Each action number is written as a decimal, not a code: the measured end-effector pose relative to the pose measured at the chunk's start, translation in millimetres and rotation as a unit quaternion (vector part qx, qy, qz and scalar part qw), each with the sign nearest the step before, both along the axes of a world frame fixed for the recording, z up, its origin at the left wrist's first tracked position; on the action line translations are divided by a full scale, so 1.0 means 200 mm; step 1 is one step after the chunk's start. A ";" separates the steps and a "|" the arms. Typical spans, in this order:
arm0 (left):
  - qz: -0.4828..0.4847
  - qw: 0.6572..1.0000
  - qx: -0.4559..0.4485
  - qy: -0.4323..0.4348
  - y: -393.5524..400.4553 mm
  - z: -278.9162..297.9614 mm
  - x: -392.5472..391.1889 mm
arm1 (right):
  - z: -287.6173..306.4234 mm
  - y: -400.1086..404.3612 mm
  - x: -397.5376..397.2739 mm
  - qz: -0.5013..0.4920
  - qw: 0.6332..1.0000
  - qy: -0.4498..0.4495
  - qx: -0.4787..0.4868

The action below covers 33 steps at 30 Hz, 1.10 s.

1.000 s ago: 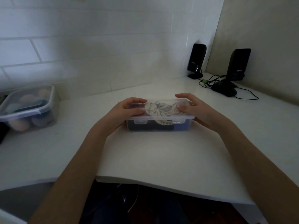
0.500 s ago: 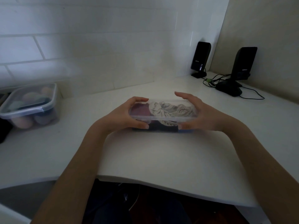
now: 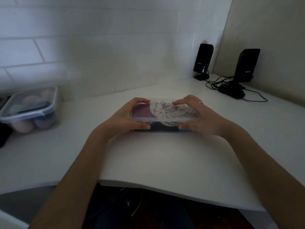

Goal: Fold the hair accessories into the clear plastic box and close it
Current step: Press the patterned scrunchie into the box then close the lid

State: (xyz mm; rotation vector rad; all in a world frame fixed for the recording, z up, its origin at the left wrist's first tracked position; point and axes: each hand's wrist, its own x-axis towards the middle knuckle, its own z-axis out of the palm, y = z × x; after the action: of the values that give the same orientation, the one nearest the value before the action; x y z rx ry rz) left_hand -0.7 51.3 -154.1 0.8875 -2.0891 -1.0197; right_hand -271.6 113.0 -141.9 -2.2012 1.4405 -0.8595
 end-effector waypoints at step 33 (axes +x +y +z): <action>0.209 0.858 -0.443 -0.155 0.07 -0.02 -0.10 | -0.16 -0.11 0.24 -0.213 0.966 -0.078 -0.121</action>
State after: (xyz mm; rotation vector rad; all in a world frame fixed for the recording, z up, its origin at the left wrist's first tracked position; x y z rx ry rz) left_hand -19.9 65.1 -157.9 0.9538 -2.1251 0.3544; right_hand -223.3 91.5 -173.8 -1.9531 1.8430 -1.3848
